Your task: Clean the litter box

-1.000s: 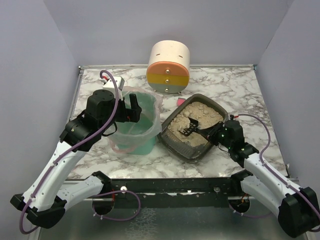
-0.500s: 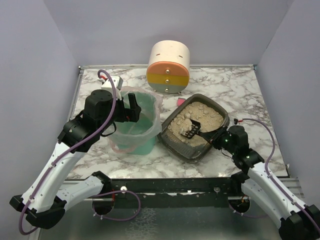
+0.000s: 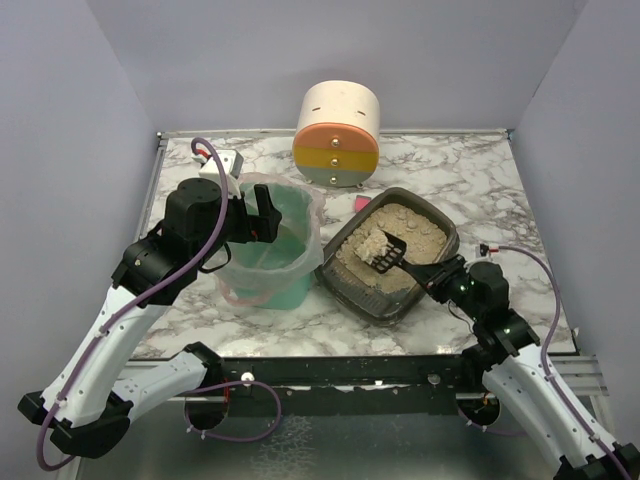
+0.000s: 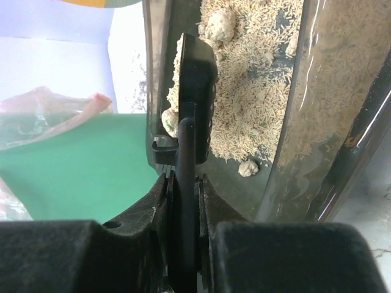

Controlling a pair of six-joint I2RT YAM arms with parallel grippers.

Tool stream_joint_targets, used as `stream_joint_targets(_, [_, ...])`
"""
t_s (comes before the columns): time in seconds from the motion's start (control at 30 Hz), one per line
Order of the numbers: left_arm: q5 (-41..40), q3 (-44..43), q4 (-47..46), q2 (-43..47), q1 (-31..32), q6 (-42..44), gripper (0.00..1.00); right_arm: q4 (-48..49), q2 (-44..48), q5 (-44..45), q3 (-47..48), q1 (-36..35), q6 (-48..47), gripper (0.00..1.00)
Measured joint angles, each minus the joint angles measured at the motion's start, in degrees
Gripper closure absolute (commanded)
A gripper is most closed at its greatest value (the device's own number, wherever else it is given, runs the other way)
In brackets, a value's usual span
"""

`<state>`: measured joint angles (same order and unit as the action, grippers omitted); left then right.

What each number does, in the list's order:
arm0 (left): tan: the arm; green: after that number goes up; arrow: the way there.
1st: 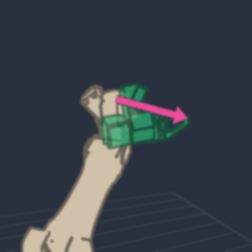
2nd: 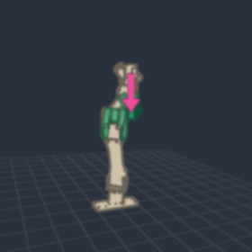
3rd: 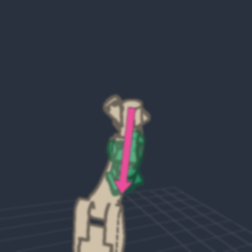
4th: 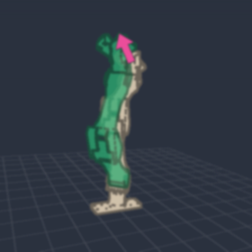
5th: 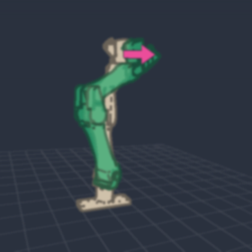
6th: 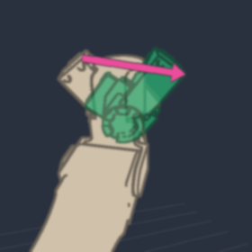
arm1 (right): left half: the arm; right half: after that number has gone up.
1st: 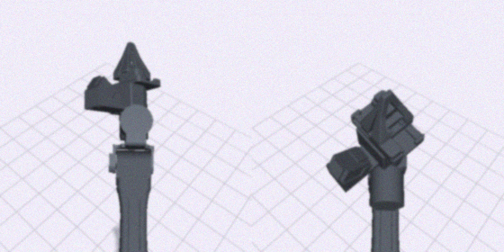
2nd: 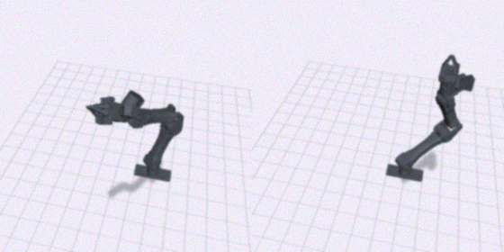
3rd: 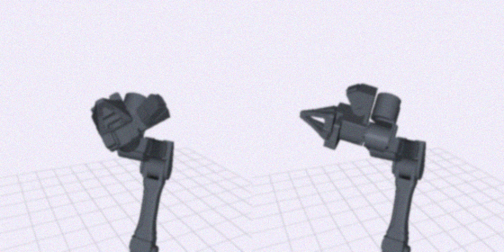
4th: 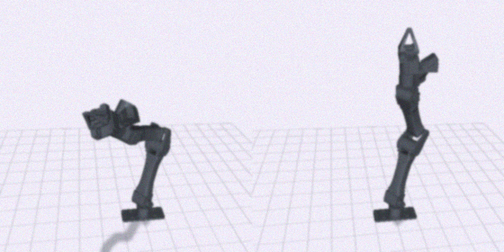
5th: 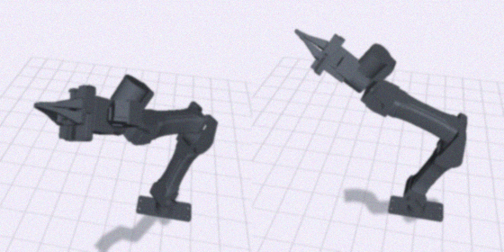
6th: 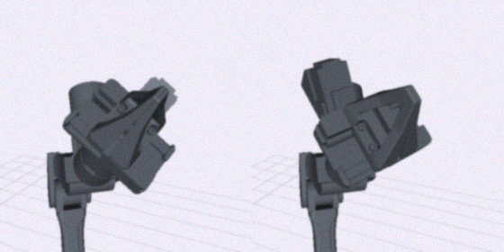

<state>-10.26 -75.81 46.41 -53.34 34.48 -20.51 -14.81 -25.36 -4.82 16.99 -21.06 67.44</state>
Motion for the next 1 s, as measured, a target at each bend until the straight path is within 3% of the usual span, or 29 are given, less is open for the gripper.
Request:
stream_joint_targets(0.73, [0.02, -1.60, 0.04, 0.20, 0.00, 0.17, 0.01, -2.84, 22.21, 2.40, -6.71, 0.00, 8.90, 0.99])
stream_joint_targets(1.0, [0.00, -1.73, 0.02, 0.46, 0.00, 0.22, 0.01, -1.75, 23.93, 2.67, -7.10, 0.00, 9.03, 1.00])
